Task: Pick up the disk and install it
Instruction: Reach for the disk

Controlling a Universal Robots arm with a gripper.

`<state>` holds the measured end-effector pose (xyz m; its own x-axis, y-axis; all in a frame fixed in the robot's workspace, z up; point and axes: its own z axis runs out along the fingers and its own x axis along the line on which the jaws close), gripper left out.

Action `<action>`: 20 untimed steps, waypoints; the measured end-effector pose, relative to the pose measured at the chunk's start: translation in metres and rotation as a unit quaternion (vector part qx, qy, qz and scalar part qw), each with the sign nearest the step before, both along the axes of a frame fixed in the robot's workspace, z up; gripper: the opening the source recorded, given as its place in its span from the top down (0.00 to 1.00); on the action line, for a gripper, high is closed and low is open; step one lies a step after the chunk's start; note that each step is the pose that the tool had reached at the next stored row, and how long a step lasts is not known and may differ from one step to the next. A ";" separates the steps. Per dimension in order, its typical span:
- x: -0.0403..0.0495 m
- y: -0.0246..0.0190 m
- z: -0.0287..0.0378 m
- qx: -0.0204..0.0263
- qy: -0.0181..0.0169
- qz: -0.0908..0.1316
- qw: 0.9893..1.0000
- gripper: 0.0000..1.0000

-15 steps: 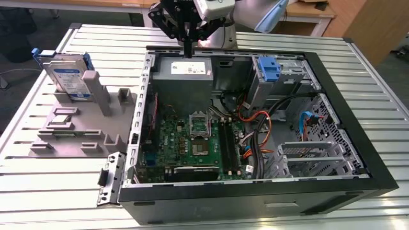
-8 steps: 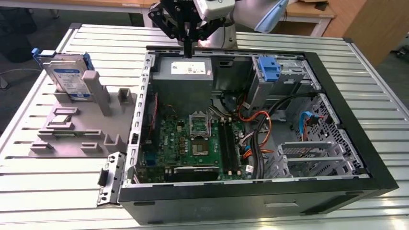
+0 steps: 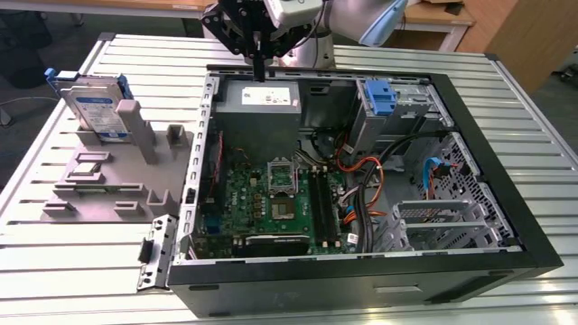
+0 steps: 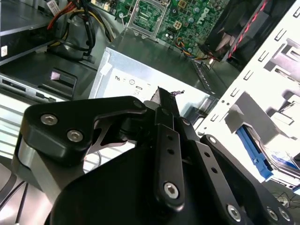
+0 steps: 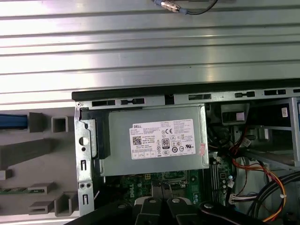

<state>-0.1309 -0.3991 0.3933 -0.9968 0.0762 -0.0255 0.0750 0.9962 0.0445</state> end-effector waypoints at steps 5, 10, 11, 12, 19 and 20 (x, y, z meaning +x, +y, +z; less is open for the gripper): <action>-0.0063 -0.0002 -0.0001 0.000 0.000 0.000 1.000 0.89; -0.0138 -0.0005 -0.0001 0.000 -0.001 0.000 1.000 0.89; -0.0150 -0.0005 -0.0001 0.000 -0.001 0.000 1.000 0.89; -0.0166 -0.0005 -0.0001 0.000 -0.001 0.000 1.000 0.89; -0.0292 -0.0006 -0.0001 0.000 -0.001 0.000 1.000 0.89; -0.0317 -0.0006 -0.0001 0.000 -0.002 0.000 1.000 0.89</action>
<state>-0.1626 -0.3997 0.3932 -0.9967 0.0761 -0.0286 0.0748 0.9962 0.0447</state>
